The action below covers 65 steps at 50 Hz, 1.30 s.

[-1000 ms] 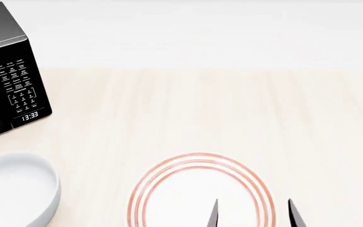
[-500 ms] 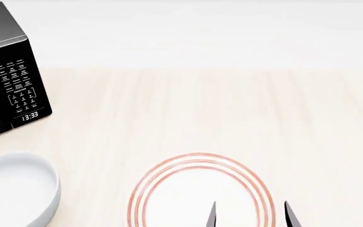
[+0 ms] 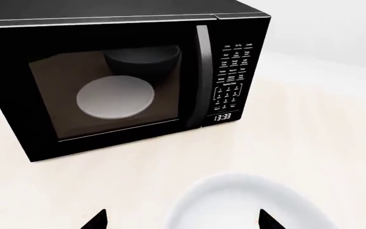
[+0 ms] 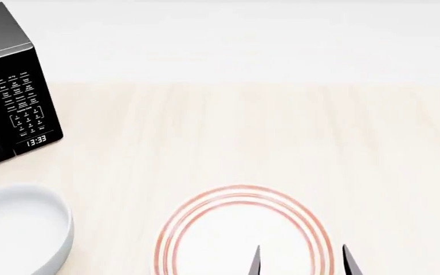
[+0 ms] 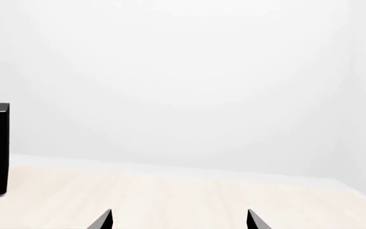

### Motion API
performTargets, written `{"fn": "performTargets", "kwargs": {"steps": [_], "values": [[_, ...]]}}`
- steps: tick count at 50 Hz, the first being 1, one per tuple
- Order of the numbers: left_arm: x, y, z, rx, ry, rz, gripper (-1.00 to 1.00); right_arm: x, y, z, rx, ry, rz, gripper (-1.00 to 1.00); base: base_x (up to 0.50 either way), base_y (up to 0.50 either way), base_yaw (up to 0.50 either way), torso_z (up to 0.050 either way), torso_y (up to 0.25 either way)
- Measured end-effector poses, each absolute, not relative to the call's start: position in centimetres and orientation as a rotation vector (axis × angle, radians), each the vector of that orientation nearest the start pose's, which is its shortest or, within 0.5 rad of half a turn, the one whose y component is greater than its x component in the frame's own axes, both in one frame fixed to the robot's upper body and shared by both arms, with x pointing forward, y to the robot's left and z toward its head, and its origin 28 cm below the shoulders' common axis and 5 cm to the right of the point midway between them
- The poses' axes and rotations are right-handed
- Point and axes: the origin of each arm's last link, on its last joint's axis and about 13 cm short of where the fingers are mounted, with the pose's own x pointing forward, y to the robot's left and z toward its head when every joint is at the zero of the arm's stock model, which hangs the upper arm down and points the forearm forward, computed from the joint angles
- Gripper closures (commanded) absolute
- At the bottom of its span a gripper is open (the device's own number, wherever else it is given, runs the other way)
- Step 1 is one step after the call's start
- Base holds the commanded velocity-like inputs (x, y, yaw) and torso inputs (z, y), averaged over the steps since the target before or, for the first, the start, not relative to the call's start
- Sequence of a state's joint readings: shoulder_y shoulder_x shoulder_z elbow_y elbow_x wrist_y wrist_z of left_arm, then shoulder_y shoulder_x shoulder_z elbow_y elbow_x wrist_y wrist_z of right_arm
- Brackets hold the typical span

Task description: Pick up the white bowl and put it on the plate.

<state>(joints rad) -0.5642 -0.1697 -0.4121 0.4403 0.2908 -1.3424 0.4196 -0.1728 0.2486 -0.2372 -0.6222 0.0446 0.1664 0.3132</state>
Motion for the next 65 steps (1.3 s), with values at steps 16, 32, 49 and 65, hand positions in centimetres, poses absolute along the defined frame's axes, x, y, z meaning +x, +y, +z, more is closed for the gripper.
{"fn": "performTargets", "kwargs": {"steps": [16,32,49,65], "values": [[24.3,33.4,15.1,-0.069,0.358,0.232,-1.0,16.0,-8.7,9.3,-0.082,-0.256,0.007,-1.0,0.0,0.0,0.0,0.0,0.0],[24.9,34.1,14.1,-0.024,0.392,0.213,-1.0,16.0,-8.6,9.2,-0.08,-0.252,0.015,-1.0,0.0,0.0,0.0,0.0,0.0],[25.4,34.6,13.4,-0.01,0.416,0.209,-1.0,16.0,-8.5,9.1,-0.08,-0.249,0.02,-1.0,0.0,0.0,0.0,0.0,0.0],[25.7,34.7,12.5,-0.014,0.437,0.204,-1.0,15.9,-8.4,9.1,-0.08,-0.248,0.025,-1.0,0.0,0.0,0.0,0.0,0.0]]}}
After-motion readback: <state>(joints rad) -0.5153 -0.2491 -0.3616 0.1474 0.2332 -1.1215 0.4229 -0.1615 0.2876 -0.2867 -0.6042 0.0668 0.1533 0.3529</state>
